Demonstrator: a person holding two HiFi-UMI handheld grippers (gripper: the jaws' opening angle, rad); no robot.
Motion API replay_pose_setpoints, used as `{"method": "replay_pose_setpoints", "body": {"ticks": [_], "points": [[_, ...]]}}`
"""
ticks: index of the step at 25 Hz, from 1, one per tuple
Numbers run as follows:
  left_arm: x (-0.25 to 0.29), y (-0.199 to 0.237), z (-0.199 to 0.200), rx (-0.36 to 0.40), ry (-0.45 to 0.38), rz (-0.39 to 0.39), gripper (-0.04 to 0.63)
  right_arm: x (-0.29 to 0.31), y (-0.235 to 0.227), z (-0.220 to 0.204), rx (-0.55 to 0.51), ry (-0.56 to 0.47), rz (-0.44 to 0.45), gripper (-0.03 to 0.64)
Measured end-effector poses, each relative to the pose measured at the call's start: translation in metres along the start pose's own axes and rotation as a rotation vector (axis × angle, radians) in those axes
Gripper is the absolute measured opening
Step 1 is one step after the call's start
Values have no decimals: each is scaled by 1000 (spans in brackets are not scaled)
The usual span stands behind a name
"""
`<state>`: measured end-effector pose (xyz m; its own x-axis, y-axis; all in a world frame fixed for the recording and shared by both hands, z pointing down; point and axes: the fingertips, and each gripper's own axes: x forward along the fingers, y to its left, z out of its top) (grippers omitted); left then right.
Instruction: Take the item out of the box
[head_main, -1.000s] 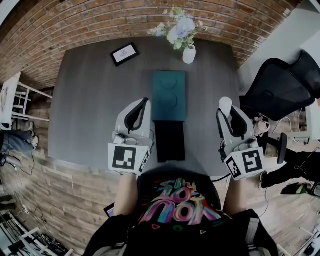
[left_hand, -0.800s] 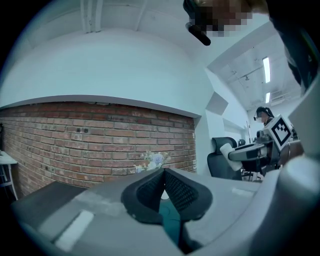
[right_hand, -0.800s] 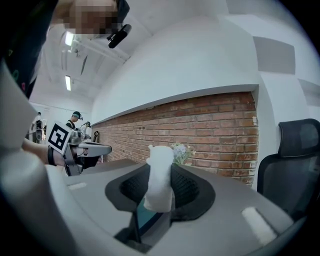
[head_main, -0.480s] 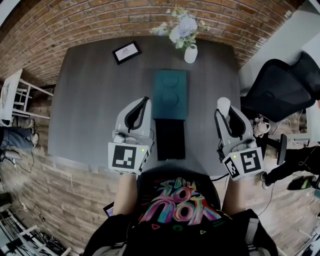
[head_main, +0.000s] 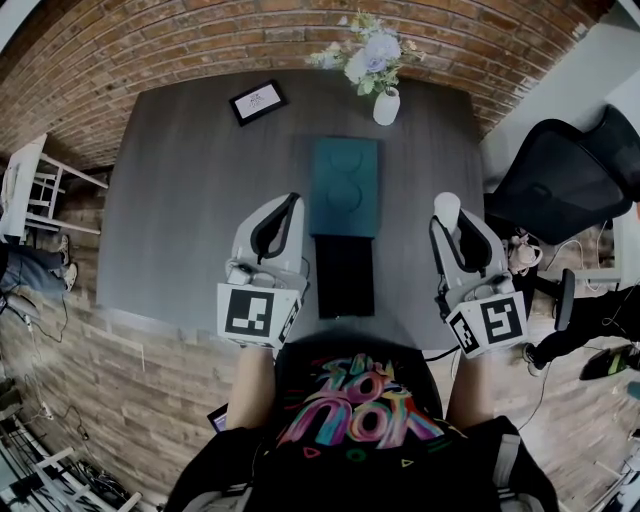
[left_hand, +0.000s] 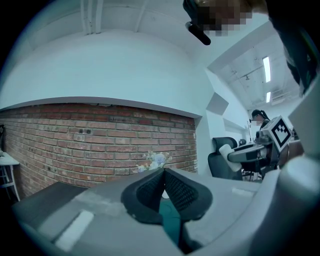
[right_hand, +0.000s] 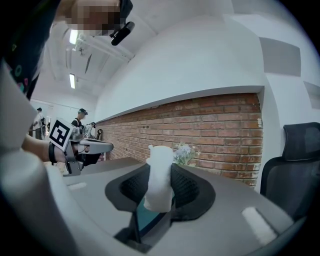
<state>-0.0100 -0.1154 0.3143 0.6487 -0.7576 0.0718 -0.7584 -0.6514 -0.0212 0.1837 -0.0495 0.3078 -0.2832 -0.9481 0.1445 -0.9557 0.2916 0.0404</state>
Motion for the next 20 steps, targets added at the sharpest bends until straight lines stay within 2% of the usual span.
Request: {"method": "replay_pose_setpoints", "body": {"ticks": [20], "points": [[1, 6, -5, -9, 11, 14, 0, 1, 0, -10, 20, 22, 6, 126]]}}
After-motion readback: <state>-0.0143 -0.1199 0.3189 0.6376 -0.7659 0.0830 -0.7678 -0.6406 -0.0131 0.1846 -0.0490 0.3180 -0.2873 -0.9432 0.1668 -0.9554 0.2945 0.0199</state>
